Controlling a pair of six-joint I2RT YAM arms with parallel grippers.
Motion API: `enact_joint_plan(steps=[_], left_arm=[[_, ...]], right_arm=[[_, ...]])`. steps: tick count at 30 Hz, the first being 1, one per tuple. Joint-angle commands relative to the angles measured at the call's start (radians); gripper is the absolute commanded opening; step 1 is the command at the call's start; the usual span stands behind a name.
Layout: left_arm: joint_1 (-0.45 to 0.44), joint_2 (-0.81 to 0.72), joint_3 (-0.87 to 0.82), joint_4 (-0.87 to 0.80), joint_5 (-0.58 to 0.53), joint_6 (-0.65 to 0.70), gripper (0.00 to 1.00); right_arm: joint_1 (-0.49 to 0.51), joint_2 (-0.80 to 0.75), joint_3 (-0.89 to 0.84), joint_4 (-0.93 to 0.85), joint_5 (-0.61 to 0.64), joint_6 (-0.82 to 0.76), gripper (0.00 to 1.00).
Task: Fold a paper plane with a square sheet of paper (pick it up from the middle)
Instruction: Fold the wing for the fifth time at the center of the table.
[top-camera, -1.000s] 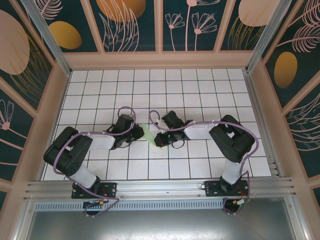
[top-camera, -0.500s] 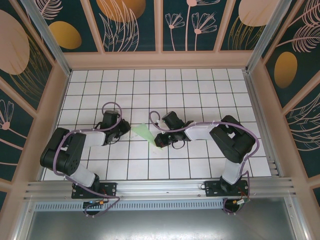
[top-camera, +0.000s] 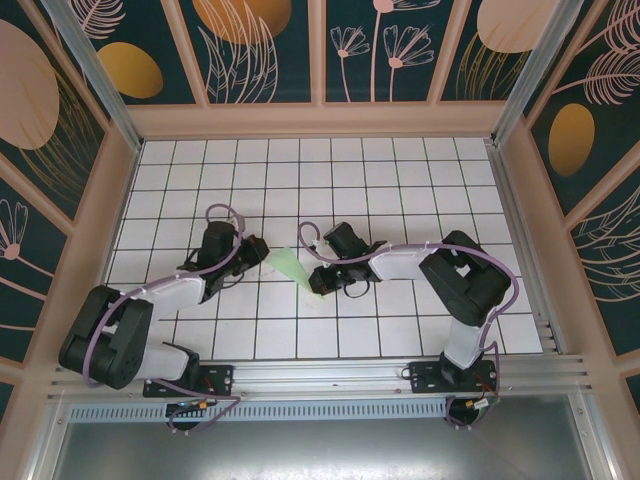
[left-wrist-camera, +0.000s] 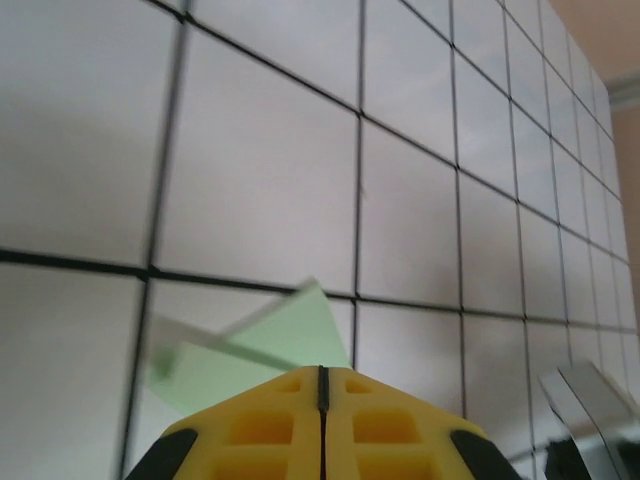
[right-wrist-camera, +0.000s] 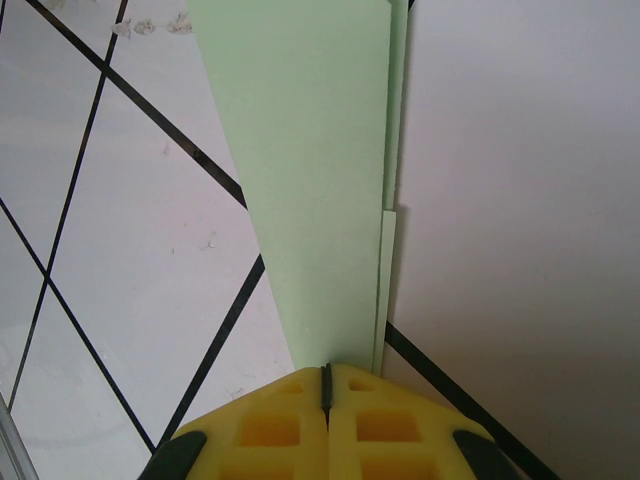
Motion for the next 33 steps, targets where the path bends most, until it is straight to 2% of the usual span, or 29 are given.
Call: enact_joint_plan(steps=[1, 10, 20, 24, 33], left_arm=[[-0.045, 0.050, -0.006, 0.056, 0.054, -0.021, 0.07], [-0.077, 0.218, 0.004, 0.145, 0.069, -0.054, 0.03], [-0.077, 0.242, -0.002, 0.060, -0.012, -0.016, 0.01], [-0.076, 0.261, -0.001, 0.066, -0.006, -0.013, 0.00], [-0.077, 0.279, -0.002, 0.067, -0.004, -0.017, 0.00]], right_arm=[[0.002, 0.041, -0.027, -0.168, 0.087, 0.007, 0.00], [-0.008, 0.004, -0.022, -0.131, 0.043, 0.022, 0.00], [-0.007, -0.067, 0.076, -0.053, -0.033, 0.037, 0.00], [0.000, -0.020, 0.119, 0.001, -0.059, 0.055, 0.00], [0.023, 0.124, 0.219, 0.000, -0.061, 0.044, 0.00]])
